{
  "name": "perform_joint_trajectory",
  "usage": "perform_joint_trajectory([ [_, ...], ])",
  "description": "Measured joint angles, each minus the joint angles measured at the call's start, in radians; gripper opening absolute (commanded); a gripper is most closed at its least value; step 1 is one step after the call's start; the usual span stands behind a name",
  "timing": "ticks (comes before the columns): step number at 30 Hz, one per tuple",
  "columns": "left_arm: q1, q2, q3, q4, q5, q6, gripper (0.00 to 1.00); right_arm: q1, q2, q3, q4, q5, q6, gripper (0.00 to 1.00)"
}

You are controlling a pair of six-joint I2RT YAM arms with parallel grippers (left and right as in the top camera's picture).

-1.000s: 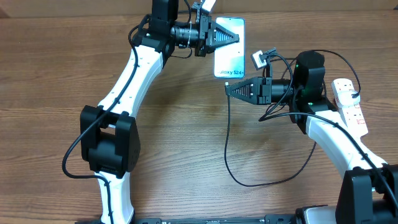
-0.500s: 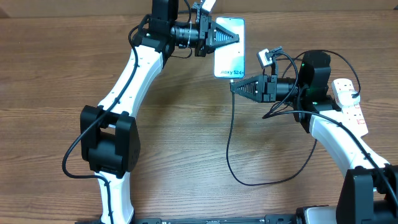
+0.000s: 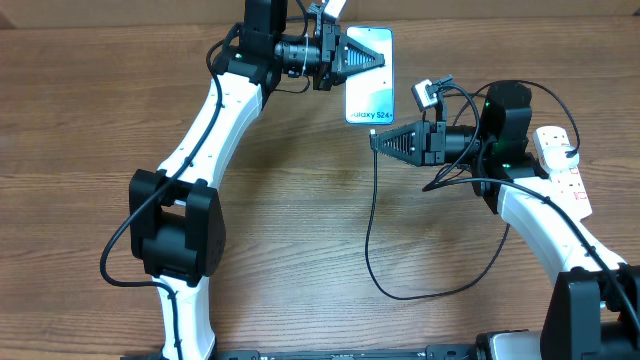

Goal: Plug charger to phone and switch on socket

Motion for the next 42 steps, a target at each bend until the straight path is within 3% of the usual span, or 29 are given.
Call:
perform_joint_trajectory([
  [42, -0.020, 0.000, 0.000, 0.000, 0.004, -0.007, 0.04, 0.000, 0.000, 0.000, 0.020, 0.010, 0.014, 0.04],
])
